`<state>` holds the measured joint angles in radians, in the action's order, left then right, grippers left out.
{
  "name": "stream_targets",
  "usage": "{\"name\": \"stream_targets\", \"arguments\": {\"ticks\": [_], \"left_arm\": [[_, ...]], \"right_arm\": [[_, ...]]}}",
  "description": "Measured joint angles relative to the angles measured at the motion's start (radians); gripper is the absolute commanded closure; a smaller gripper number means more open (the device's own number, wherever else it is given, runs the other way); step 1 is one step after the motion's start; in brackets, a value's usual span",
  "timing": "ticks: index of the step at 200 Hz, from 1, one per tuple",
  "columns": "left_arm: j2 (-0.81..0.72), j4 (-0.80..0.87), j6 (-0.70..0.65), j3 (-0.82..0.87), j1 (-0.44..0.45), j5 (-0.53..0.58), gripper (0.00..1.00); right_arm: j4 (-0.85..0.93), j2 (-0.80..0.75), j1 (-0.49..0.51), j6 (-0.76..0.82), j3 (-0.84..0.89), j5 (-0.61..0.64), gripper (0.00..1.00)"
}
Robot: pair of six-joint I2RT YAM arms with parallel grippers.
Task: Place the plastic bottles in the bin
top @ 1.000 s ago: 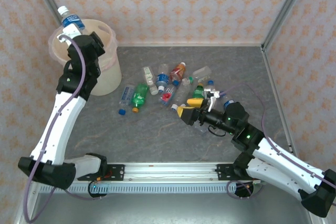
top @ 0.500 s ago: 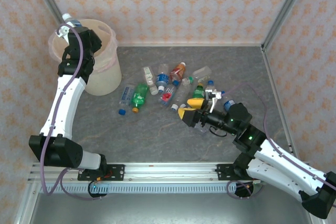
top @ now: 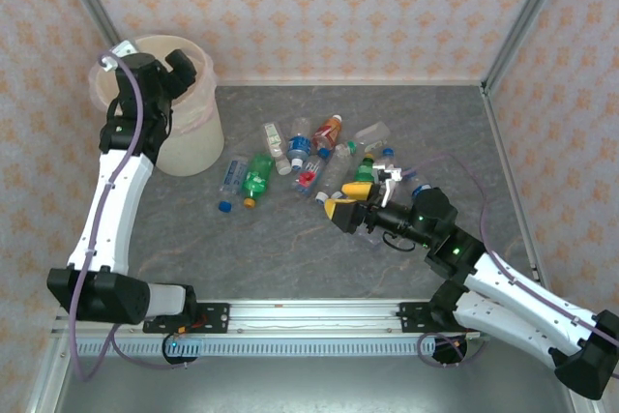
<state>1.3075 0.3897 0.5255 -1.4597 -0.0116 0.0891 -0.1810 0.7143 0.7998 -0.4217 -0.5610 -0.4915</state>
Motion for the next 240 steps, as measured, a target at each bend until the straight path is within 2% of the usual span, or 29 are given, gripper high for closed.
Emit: {"name": "stream_targets", "arguments": {"ticks": [20,75,136,166,227,240], "left_arm": [[-0.045,-0.008,0.01,0.044,0.03,-0.008,0.01],[-0.169,-0.027,0.032,0.222,0.217,0.029,0.01],[-0.316,-0.047,0.105,0.466,0.399,0.126,0.01],[-0.354,-0.051,0.13,0.609,0.429,0.155,0.01],[-0.354,-0.132,0.129,0.882,0.429,0.15,0.01],[-0.347,-0.159,0.129,0.912,0.429,0.144,0.04]], "right_arm": [[-0.012,0.009,0.0,0.0,0.0,-0.003,0.0],[-0.039,0.039,0.0,-0.004,0.0,-0.004,0.0],[-0.056,0.069,0.0,-0.013,0.0,-0.005,0.0],[-0.075,0.092,0.001,-0.023,0.0,-0.007,0.0],[-0.09,0.125,0.01,-0.028,0.0,-0.006,0.0],[-0.089,0.13,0.013,-0.031,0.0,-0.006,0.0]]}}
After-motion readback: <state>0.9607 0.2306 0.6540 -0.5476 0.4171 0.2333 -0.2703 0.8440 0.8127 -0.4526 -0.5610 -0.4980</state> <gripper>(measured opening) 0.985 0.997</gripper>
